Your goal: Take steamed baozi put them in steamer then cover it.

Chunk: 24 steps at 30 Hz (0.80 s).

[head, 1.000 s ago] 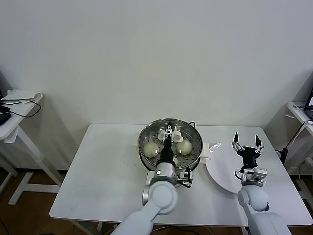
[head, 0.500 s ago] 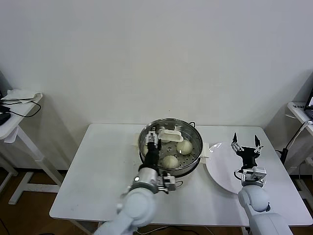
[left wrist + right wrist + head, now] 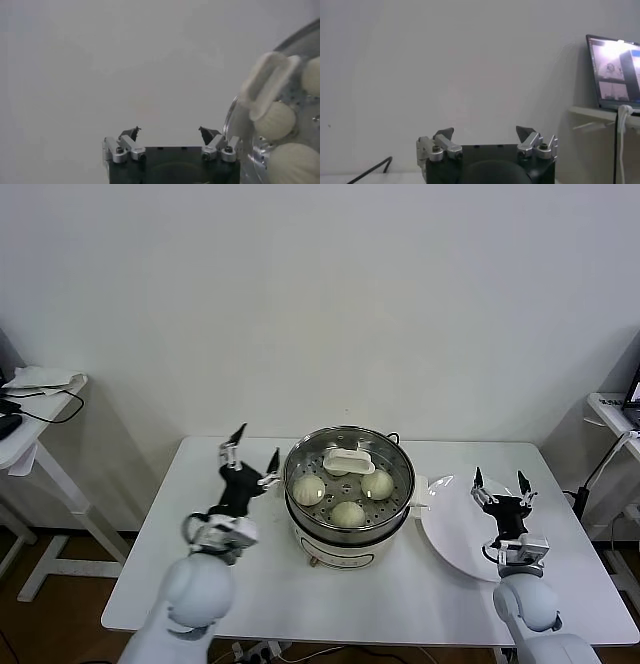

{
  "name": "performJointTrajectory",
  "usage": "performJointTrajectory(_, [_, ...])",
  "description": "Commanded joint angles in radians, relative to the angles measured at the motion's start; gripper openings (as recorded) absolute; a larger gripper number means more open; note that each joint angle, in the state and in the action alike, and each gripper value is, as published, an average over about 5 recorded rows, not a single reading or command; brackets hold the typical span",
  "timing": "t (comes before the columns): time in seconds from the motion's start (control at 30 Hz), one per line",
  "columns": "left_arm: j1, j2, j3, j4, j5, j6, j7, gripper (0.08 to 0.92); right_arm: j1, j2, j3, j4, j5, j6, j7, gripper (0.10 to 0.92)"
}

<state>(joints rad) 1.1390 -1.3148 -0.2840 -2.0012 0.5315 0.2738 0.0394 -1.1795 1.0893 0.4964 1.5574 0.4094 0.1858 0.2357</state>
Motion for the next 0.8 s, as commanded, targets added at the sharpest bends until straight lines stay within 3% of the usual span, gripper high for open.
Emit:
performJointTrajectory(0.03, [0.211, 0.002, -0.333, 0.133, -0.67, -0.398, -0.014, 0.823, -0.09, 0.006, 0.015, 0.05, 0.042, 0.016, -0.04, 0.823])
performJointTrajectory(0.4, [0.295, 0.003, -0.334, 0.118, -0.681, -0.399, 0.019, 0.823, -0.178, 0.025, 0.039, 0.078, 0.035, 0.055, -0.065, 0.823])
performJointTrajectory(0.8, [0.302, -0.003, -0.327, 0.142, -0.632, -0.391, 0.017, 0.823, -0.22, 0.042, 0.05, 0.098, 0.024, 0.061, -0.08, 0.823])
